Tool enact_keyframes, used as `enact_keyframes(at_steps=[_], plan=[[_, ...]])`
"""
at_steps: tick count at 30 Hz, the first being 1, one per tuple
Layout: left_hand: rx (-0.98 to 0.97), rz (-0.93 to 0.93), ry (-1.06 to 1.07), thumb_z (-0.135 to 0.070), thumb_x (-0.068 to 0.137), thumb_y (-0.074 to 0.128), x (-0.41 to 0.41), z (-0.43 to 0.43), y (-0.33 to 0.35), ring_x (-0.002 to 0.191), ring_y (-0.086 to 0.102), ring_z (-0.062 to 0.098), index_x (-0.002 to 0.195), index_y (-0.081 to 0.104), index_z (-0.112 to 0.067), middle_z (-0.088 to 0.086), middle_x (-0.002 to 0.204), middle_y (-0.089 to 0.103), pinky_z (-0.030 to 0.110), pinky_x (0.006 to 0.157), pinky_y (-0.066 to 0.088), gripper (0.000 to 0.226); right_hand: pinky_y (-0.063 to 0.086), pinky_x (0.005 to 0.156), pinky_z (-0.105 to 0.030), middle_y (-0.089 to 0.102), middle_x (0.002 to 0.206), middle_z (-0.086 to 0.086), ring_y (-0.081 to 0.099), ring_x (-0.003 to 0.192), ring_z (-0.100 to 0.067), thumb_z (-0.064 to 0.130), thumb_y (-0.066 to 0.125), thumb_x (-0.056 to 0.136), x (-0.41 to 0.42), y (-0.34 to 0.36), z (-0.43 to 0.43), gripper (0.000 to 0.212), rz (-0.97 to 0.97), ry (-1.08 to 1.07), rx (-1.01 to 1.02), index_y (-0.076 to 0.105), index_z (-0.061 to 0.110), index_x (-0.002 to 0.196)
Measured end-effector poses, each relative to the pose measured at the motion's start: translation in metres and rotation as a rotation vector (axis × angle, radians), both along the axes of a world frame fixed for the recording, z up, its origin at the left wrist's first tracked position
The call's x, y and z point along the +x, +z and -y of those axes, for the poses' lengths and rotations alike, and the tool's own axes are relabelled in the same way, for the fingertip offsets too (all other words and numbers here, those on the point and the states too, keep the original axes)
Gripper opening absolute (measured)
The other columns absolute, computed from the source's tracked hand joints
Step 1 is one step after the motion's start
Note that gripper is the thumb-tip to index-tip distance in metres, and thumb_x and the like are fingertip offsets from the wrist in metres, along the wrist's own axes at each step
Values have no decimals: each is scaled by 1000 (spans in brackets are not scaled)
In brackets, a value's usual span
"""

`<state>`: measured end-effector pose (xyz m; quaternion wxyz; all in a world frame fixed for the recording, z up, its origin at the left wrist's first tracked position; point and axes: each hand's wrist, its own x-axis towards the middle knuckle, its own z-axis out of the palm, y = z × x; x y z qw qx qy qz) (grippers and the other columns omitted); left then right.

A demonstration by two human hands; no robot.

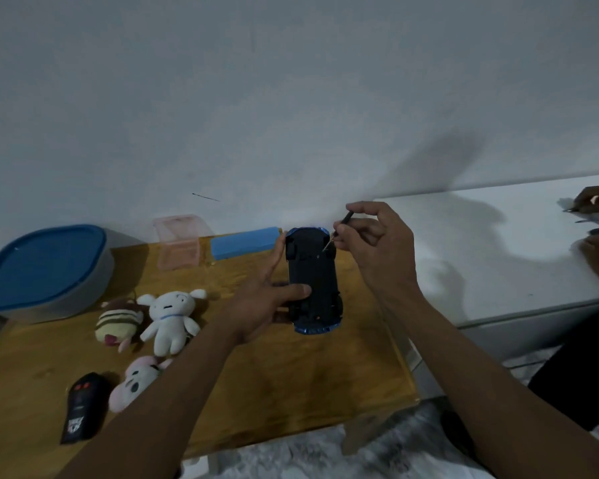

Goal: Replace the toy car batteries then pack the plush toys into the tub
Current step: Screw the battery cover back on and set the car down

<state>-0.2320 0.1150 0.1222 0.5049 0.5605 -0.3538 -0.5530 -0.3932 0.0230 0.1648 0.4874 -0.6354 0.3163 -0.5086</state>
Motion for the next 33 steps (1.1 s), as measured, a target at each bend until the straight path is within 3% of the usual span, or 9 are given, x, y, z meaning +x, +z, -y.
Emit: enact_keyframes(at_steps=[7, 12, 25, 29, 33], plan=[[-1, 8, 16, -2, 86, 66, 8, -3, 5, 102, 69, 32, 144, 17, -56, 13, 119, 68, 45, 75, 56, 93, 61, 74, -41, 71, 87, -15, 72, 80, -23, -1, 66, 86, 13, -4, 2, 21, -40, 22, -82, 62, 12, 102], [-10, 16, 21, -2, 87, 65, 11, -6, 7, 103, 68, 34, 143, 18, -56, 13, 114, 71, 57, 89, 52, 92, 61, 74, -38, 70, 89, -17, 72, 83, -23, -1, 65, 86, 19, -5, 3, 22, -47, 58, -91, 62, 14, 102], [-19, -1, 27, 0, 87, 65, 9, -10, 7, 101, 69, 31, 141, 21, -59, 14, 112, 71, 48, 80, 57, 91, 61, 73, -35, 71, 88, -12, 72, 83, -20, -1, 66, 86, 20, -10, 2, 23, -51, 86, -108, 63, 18, 99], [-17, 6, 25, 0, 86, 65, 7, -12, 7, 104, 67, 32, 142, 21, -57, 15, 116, 69, 51, 83, 55, 92, 60, 73, -33, 71, 89, -12, 72, 85, -20, -1, 65, 86, 19, -11, 0, 20, -45, 89, -106, 64, 12, 100], [-13, -7, 22, -1, 86, 66, 6, -13, 6, 105, 68, 32, 142, 22, -57, 14, 115, 70, 50, 82, 56, 91, 59, 74, -27, 70, 89, 4, 71, 84, -13, 3, 65, 87, 18, -12, -1, 19, -144, 64, -231, 65, 12, 104]])
